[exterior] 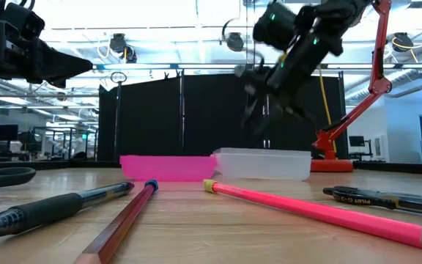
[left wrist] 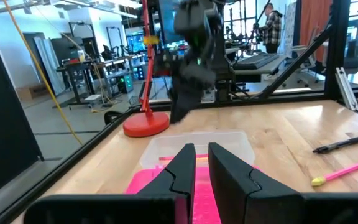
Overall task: Pick & place school supplies into a supply box
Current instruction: Put the scissors into the supply box
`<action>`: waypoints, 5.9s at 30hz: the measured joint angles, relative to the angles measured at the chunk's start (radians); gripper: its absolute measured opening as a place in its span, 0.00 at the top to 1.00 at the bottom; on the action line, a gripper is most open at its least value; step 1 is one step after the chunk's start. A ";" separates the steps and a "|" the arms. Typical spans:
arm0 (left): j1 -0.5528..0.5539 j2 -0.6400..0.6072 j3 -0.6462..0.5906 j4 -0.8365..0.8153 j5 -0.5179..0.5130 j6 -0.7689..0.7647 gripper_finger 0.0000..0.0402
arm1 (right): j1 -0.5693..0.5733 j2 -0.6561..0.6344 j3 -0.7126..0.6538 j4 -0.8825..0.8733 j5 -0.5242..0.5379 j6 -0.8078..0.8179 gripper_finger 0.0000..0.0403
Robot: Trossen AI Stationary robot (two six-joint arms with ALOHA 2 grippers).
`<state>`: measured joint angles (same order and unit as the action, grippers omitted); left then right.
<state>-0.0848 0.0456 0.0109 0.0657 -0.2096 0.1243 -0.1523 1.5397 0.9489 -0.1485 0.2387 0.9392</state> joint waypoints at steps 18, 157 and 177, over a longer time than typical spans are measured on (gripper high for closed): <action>0.000 0.000 0.000 0.014 -0.001 0.077 0.87 | 0.130 -0.403 -0.377 0.467 0.122 -0.609 0.98; -0.592 1.688 1.242 -1.244 -0.071 -2.352 0.95 | 0.236 -1.210 -0.902 0.703 -0.299 -1.082 1.00; -0.509 1.829 1.241 -1.264 0.183 -2.325 0.52 | 0.236 -1.210 -0.902 0.704 -0.297 -1.093 1.00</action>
<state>-0.5934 1.8744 1.2518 -1.1981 -0.0265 -2.2009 0.0834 0.3302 0.0467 0.5557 -0.0582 -0.1535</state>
